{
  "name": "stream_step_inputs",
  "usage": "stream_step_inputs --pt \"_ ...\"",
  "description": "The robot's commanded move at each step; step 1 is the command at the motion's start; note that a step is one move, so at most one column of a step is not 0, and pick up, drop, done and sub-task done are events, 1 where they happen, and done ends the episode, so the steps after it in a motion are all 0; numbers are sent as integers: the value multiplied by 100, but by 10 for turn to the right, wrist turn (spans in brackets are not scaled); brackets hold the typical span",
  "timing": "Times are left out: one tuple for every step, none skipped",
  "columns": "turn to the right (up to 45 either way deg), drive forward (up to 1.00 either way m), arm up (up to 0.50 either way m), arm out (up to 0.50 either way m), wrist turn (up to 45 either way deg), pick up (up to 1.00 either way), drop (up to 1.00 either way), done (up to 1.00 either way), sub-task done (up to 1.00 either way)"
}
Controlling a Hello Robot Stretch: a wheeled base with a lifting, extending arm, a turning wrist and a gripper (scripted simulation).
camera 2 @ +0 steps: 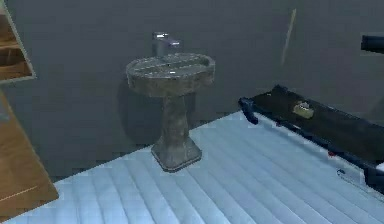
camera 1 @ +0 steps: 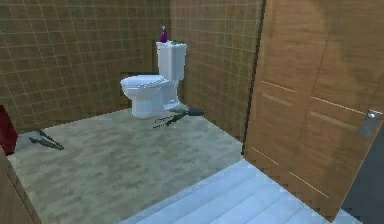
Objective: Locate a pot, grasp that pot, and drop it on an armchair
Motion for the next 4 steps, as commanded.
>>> stream_step_inputs --pt "90 0 0 0 0 0 0 0 0" --pt "0 10 0 0 0 0 0 0 0" --pt "-330 0 0 0 0 0 0 0 0" --pt "0 100 0 0 0 0 0 0 0"
